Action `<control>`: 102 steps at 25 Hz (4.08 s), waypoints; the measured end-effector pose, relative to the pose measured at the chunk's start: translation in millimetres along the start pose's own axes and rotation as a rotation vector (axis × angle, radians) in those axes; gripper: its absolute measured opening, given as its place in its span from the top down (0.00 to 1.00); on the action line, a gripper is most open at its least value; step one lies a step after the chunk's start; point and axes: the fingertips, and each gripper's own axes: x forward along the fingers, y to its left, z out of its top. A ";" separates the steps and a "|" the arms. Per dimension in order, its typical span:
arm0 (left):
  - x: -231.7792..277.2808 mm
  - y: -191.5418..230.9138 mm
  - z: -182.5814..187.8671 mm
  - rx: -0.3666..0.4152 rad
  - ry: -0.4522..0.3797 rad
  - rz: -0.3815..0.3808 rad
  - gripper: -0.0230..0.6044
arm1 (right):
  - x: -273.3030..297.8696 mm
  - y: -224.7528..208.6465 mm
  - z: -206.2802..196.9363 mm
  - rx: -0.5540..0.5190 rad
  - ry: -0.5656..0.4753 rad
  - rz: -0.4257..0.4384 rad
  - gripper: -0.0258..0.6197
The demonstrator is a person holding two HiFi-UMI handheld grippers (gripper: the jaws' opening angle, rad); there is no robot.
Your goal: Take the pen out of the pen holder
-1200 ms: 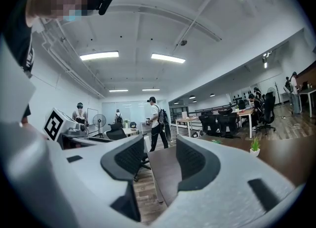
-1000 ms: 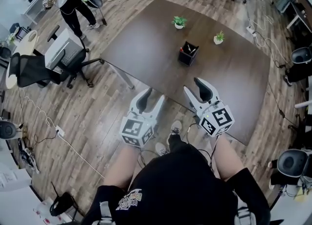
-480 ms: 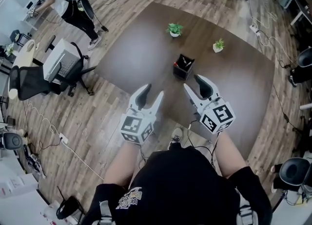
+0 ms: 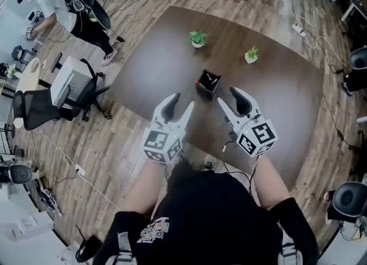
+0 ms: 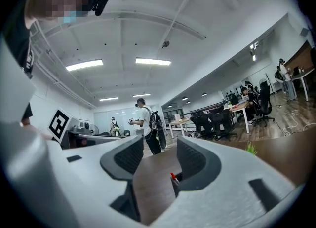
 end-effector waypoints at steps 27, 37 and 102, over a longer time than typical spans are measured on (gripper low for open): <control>110.1 56.1 -31.0 0.000 0.119 -0.390 0.68 | 41.8 -40.3 -10.9 0.028 0.011 -0.407 0.64; 161.5 68.7 -75.9 0.036 0.225 -0.530 0.68 | 51.2 -56.1 -29.9 0.063 0.035 -0.563 0.64; 202.4 55.4 -109.3 0.196 0.261 -0.616 0.92 | 17.7 -72.9 -49.0 0.124 -0.003 -0.772 0.68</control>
